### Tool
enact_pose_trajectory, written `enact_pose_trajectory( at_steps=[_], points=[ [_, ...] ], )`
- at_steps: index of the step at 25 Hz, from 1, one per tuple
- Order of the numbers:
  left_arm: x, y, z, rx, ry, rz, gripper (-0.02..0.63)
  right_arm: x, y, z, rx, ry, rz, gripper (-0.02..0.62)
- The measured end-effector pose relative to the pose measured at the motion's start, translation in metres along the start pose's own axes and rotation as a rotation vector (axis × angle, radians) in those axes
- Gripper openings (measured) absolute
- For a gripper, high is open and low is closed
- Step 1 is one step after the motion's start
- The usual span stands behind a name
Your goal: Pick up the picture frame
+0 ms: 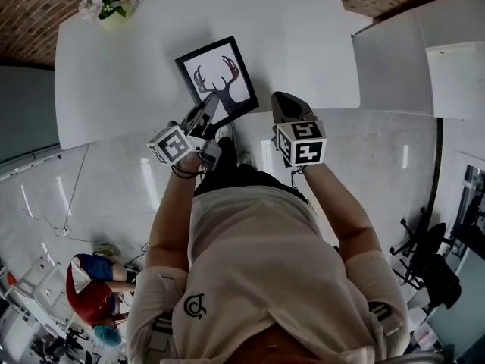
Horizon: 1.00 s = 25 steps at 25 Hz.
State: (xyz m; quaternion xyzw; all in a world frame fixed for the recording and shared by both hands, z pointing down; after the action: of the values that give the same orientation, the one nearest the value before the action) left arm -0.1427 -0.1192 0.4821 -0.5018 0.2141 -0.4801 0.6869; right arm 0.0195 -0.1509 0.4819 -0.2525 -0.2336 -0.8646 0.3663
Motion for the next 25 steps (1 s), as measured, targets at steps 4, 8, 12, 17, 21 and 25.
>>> enact_pose_trajectory(
  at_steps=[4,8,12,17,21,25],
  points=[
    [-0.007,0.027,-0.036,0.146,0.072,-0.014,0.023,-0.009,-0.008,-0.033,-0.058,0.071,-0.026,0.008],
    [-0.006,0.042,-0.084,0.339,0.133,-0.055,0.023,0.006,-0.020,-0.074,-0.113,0.140,-0.054,0.008],
    [-0.010,0.060,-0.129,0.538,0.229,-0.092,0.023,0.018,-0.028,-0.109,-0.115,0.198,-0.068,0.008],
    [-0.021,0.081,-0.182,0.786,0.392,-0.163,0.021,0.032,-0.040,-0.152,-0.139,0.278,-0.069,0.008],
    [-0.026,0.096,-0.210,0.940,0.446,-0.193,0.023,0.038,-0.049,-0.181,-0.153,0.354,-0.082,0.008],
    [-0.026,0.108,-0.231,1.041,0.466,-0.221,0.023,0.036,-0.056,-0.206,-0.180,0.435,-0.080,0.008]
  ],
)
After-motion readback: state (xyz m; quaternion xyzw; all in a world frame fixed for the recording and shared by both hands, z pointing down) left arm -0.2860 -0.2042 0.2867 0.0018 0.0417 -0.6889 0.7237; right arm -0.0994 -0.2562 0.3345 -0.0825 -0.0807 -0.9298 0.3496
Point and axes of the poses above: the fingertips, and each gripper's own axes: x forward along the fingers, y to its right, z out of its underside, the point moved 1 cm from there along -x, backward along the fingers, and after that the axes turned 7 degrees about -z, right-handed, at the moved point
